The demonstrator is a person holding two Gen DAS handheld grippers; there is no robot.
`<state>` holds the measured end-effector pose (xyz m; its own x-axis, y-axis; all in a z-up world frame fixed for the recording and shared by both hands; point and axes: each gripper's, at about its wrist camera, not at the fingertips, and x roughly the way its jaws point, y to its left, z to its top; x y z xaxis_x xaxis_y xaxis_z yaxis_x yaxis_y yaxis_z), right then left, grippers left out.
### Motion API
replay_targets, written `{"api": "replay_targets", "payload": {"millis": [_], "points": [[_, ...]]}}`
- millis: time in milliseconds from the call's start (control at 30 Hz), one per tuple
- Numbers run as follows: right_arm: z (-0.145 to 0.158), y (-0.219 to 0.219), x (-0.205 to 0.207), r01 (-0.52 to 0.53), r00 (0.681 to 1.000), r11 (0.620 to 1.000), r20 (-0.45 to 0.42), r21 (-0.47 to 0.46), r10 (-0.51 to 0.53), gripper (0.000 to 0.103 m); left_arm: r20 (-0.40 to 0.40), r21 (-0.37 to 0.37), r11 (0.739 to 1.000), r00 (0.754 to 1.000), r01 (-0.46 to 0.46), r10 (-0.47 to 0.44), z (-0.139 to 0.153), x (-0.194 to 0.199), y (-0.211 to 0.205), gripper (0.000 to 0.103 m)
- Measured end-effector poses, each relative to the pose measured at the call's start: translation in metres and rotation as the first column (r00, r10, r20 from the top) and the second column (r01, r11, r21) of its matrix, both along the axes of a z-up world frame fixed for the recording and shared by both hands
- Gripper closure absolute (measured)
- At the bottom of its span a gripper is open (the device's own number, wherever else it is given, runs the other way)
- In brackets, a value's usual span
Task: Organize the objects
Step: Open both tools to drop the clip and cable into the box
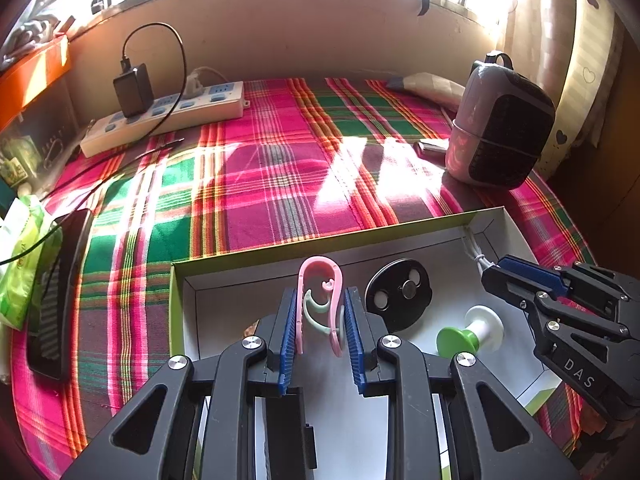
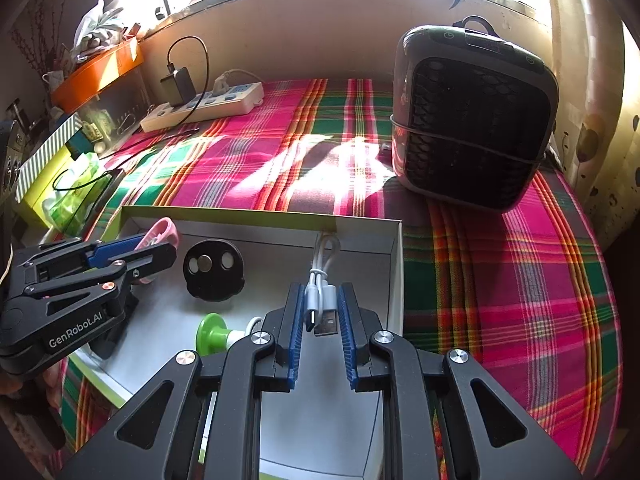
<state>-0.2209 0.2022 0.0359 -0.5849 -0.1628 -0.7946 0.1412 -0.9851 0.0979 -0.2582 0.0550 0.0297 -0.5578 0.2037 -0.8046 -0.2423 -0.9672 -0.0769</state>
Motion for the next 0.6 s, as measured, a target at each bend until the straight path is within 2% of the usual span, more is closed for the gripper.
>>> {"api": "replay_targets", "payload": {"millis": [600], "points": [[-0.004, -0.001, -0.001, 0.005, 1.000, 1.000, 0.010, 0.001, -0.005, 0.085, 0.025, -0.038, 0.999, 1.000, 0.016, -0.015, -0.011, -0.005, 0.008, 0.082]]}}
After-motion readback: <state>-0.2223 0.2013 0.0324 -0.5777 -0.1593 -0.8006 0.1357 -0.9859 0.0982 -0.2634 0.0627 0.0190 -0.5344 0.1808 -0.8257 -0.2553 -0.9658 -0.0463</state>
